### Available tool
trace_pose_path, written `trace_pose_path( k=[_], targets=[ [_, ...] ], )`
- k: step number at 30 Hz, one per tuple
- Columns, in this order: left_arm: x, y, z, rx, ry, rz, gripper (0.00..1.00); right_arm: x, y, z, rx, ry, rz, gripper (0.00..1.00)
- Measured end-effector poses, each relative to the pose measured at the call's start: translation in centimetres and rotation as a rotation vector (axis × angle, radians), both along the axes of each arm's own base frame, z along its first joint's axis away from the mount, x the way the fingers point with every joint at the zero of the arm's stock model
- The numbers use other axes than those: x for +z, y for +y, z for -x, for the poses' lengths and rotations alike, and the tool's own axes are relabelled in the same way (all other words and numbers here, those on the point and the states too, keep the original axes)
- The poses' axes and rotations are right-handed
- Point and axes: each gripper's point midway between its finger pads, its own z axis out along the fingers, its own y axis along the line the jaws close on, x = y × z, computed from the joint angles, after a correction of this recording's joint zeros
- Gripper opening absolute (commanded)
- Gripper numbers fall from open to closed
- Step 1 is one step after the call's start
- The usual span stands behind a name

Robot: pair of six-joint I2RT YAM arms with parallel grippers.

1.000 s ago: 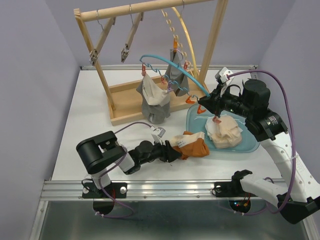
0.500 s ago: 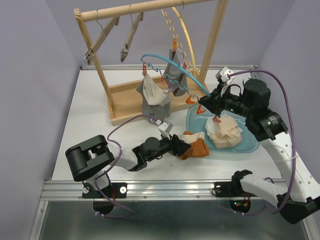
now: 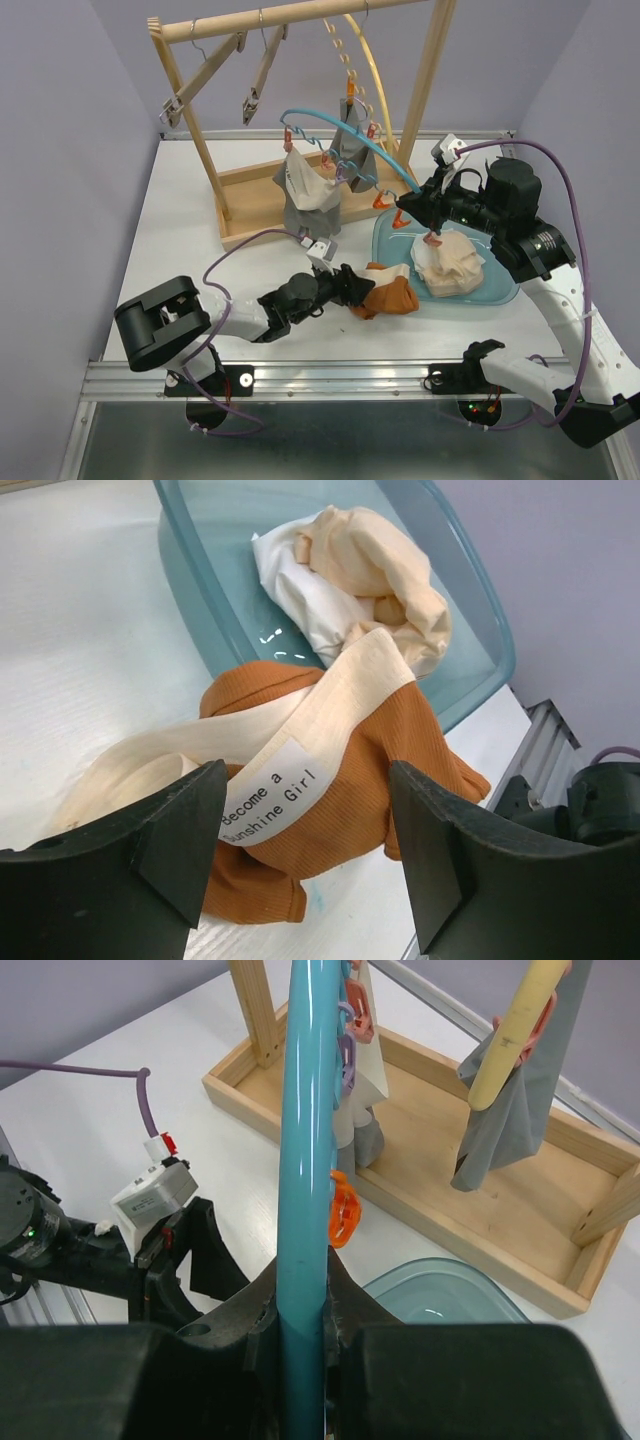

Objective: Remove the underwear clipped to the hanger
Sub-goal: Pick up the underwear from the center of the board.

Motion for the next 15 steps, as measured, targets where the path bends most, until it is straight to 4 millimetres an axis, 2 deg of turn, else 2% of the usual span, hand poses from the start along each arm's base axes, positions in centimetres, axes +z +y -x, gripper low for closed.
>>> trace_pose_path(
  k=[10, 15],
  targets=[
    [-4.2, 0.2, -0.6, 0.008, 0.069, -0.113, 0.77, 0.0, 0.0, 0.0, 0.004, 0.001, -0.002, 0.0],
    [-4.5, 0.0, -0.7, -0.011, 0.076, -0.119, 0.66, 0.0, 0.0, 0.0, 0.003, 0.001, -0.002, 0.0]
  ],
)
